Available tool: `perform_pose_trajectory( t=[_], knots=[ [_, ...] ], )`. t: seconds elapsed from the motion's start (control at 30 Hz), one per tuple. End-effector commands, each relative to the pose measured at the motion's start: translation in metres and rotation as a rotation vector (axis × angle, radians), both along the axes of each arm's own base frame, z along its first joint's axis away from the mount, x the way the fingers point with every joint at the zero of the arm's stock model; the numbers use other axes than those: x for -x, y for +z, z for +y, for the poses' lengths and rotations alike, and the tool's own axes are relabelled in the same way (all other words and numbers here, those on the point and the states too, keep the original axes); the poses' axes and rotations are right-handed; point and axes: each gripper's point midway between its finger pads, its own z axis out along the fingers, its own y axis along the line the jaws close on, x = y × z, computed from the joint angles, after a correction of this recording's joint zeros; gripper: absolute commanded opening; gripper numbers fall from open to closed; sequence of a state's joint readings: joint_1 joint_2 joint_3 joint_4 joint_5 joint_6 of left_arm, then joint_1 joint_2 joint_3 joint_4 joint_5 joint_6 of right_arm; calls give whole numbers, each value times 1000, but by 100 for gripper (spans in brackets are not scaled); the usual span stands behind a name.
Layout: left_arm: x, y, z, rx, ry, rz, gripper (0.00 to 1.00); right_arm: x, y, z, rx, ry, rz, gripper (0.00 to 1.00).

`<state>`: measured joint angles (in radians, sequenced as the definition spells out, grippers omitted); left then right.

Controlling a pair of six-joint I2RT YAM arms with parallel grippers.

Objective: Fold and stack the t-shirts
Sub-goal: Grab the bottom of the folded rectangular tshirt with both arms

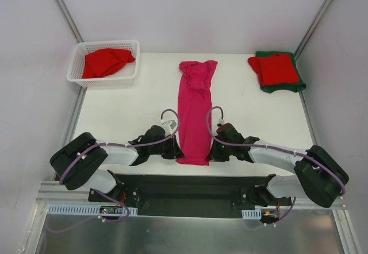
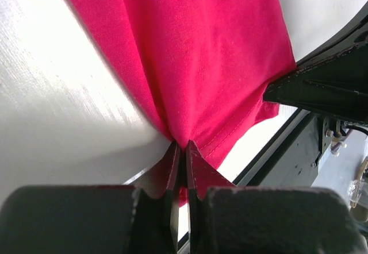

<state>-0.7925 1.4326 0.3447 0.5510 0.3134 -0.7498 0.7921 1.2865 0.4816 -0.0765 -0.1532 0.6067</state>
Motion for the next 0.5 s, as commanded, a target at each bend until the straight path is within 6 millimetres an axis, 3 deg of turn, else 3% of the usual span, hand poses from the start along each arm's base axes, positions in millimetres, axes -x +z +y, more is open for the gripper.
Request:
perform_pose_trajectory(
  t=[0.0, 0.17, 0.47],
  knots=[
    [19, -12, 16, -76, -26, 47, 0, 9, -3, -17, 90, 20, 10, 1],
    [28, -6, 26, -106, -36, 52, 0, 8, 10, -23, 117, 25, -17, 1],
    [46, 29, 35, -63, -81, 36, 0, 19, 45, -34, 114, 55, -45, 1]
  ],
)
